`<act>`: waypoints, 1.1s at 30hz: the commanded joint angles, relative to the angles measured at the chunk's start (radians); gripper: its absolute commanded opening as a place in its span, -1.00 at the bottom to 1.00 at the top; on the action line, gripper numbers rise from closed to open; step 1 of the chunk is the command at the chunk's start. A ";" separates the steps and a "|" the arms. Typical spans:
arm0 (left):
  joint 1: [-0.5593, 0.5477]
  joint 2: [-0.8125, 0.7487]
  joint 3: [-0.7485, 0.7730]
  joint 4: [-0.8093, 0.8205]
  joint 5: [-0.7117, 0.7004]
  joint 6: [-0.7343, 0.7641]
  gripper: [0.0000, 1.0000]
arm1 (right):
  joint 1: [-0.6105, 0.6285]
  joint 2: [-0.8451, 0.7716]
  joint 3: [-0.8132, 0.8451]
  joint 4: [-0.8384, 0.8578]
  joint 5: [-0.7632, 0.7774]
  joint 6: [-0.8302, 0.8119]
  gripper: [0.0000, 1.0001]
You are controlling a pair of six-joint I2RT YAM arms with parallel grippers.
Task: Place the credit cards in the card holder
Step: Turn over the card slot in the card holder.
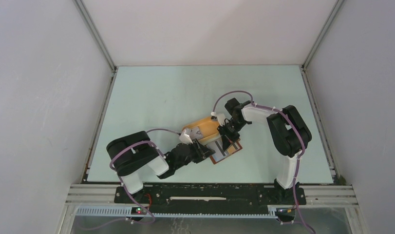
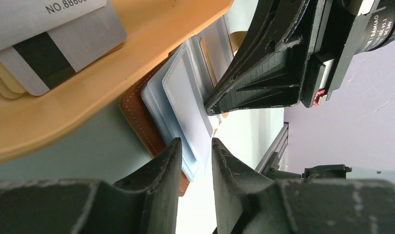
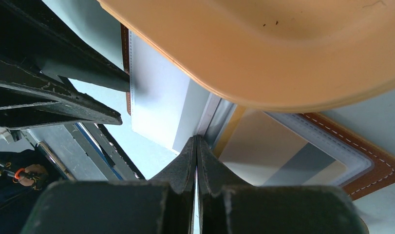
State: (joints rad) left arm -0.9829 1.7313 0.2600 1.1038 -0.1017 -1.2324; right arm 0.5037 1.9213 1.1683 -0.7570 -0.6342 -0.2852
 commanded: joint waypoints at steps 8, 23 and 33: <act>0.006 0.014 0.068 0.007 -0.005 -0.003 -0.31 | -0.004 0.022 0.016 0.004 0.039 -0.008 -0.88; 0.012 0.001 0.136 -0.024 0.042 0.052 -0.30 | -0.101 -0.182 0.052 -0.092 -0.120 -0.132 -0.50; 0.012 0.080 0.386 -0.294 0.137 0.172 -0.01 | -0.274 -0.338 0.038 -0.103 -0.184 -0.138 -0.50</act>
State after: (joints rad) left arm -0.9764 1.7603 0.5190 0.9409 -0.0299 -1.1473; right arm 0.2695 1.6306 1.1877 -0.8417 -0.7700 -0.4004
